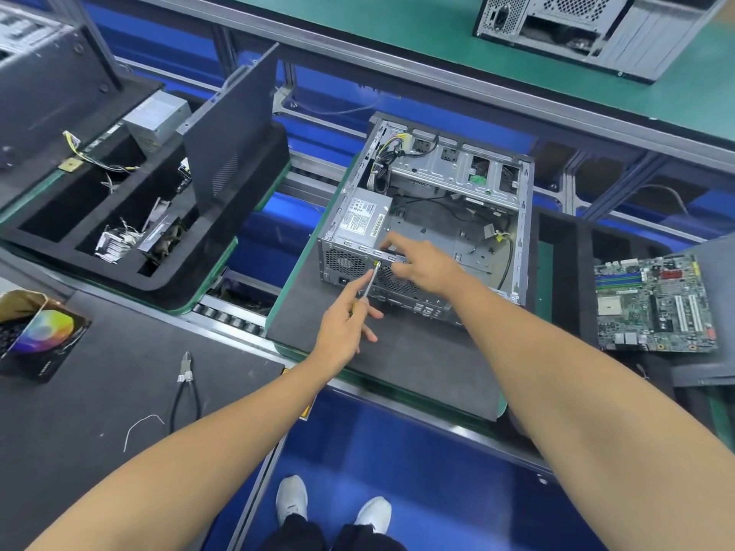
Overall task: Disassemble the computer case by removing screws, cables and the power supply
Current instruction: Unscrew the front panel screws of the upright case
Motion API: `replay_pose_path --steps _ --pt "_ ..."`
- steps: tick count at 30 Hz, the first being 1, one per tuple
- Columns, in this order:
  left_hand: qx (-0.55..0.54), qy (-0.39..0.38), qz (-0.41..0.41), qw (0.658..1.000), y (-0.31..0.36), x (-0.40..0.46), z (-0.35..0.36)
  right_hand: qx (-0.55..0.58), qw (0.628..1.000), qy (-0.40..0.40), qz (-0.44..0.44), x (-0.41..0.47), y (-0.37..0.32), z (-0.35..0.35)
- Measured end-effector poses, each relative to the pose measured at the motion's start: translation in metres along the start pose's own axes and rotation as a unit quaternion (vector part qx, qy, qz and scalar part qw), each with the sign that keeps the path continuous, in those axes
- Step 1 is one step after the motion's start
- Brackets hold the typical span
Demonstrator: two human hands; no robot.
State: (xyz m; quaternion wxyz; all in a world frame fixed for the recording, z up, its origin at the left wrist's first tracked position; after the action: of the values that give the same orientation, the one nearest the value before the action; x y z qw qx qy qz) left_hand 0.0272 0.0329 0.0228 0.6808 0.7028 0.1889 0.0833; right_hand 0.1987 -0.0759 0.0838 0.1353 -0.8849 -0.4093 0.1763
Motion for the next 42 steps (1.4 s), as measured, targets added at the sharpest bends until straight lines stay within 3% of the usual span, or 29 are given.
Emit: replay_pose_path --steps 4,8,12,17,20,22,26,29,37,42 --pt "0.058 -0.006 -0.004 0.998 0.008 -0.005 0.000 0.002 1.000 0.000 0.007 0.000 -0.001 0.001" --pt "0.289 0.050 -0.008 0.956 0.023 -0.007 0.004 -0.012 1.000 0.008 0.005 0.000 -0.001 0.001" --pt "0.317 0.017 -0.023 0.948 0.033 -0.002 0.003 -0.031 0.999 0.010 0.012 0.001 0.000 0.002" --pt "0.203 -0.023 -0.088 0.975 0.039 0.004 0.001 -0.040 0.999 0.011 0.015 0.003 0.001 0.004" --pt "-0.005 -0.060 -0.145 0.988 0.033 0.003 0.003 -0.043 0.999 0.013 0.017 0.004 0.002 0.004" --pt "-0.153 -0.082 -0.205 0.963 0.028 0.003 0.003 -0.041 0.999 0.015 0.016 0.003 0.002 0.005" --pt "-0.308 -0.128 -0.252 0.908 0.022 0.007 -0.008 -0.043 0.999 0.019 0.016 0.004 0.003 0.005" --pt "-0.335 -0.146 -0.266 0.892 0.020 0.011 -0.016 -0.052 0.998 0.021 0.013 0.004 0.003 0.006" --pt "-0.297 -0.096 -0.269 0.911 0.011 0.007 -0.008 -0.054 0.998 0.019 0.016 0.005 0.005 0.009" --pt "-0.305 -0.039 -0.215 0.927 0.009 0.008 -0.012 -0.057 0.998 0.016 0.020 0.006 0.006 0.009"
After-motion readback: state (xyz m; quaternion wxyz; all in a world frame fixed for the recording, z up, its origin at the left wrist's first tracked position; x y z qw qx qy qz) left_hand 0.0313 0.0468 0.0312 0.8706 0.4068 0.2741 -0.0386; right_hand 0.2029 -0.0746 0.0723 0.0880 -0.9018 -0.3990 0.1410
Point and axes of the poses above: each hand's wrist, its own x-axis towards the middle knuckle, its own z-axis out of the palm, y = z × x, the point moved 2 cm from there along x, towards the middle knuckle, and after that the axes turned 8 degrees about -x, right-handed, at the moved point
